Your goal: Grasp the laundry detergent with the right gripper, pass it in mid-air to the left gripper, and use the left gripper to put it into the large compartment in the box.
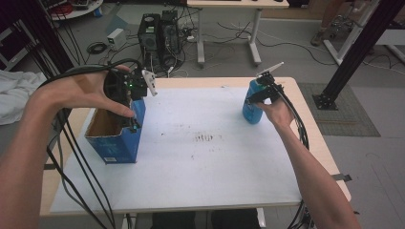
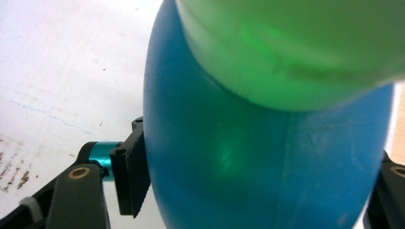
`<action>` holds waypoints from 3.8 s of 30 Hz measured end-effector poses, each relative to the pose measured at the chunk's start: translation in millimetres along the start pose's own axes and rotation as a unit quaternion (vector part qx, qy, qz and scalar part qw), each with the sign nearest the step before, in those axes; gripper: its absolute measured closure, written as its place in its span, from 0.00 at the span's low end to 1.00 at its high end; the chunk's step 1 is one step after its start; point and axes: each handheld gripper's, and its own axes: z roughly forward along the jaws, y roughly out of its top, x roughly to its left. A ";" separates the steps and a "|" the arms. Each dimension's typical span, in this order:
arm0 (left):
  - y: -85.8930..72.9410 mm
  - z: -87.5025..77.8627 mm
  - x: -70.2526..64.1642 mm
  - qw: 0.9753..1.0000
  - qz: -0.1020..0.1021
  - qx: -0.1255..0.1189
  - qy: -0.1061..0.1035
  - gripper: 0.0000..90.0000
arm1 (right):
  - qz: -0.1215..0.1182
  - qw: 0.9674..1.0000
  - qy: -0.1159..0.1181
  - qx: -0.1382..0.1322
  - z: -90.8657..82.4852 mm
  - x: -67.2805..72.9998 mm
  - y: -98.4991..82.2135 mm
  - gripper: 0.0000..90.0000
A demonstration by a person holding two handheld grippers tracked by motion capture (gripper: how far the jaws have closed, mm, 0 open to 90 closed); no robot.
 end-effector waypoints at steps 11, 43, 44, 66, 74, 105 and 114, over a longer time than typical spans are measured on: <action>0.4 -0.4 0.2 1.000 0.000 -0.003 0.002 0.15 | -0.001 1.000 -0.010 -0.005 2.3 1.4 -0.7 0.35; 3.6 -0.1 0.6 1.000 -0.002 -0.006 0.007 0.15 | 0.004 0.999 -0.009 -0.036 2.0 -2.0 -7.9 0.52; 3.4 -0.5 0.7 1.000 -0.002 -0.006 0.007 0.15 | 0.005 0.999 -0.008 -0.037 2.1 -2.3 -8.1 0.52; 24.9 -16.6 16.9 0.998 -0.007 -0.065 0.022 0.15 | -0.136 0.982 0.098 -0.088 -66.8 18.6 -9.8 0.53; 54.5 -9.2 19.5 0.996 0.001 -0.083 0.015 0.15 | -0.270 0.948 0.153 -0.072 -88.9 54.2 -10.8 0.52; 124.7 62.7 8.6 0.991 0.011 -0.127 -0.051 0.15 | -0.438 0.836 0.325 -0.052 -79.5 143.3 -16.0 0.52; 122.9 73.7 8.6 0.989 0.003 -0.135 -0.055 0.15 | -0.435 0.834 0.335 -0.054 -75.1 146.4 -14.4 0.52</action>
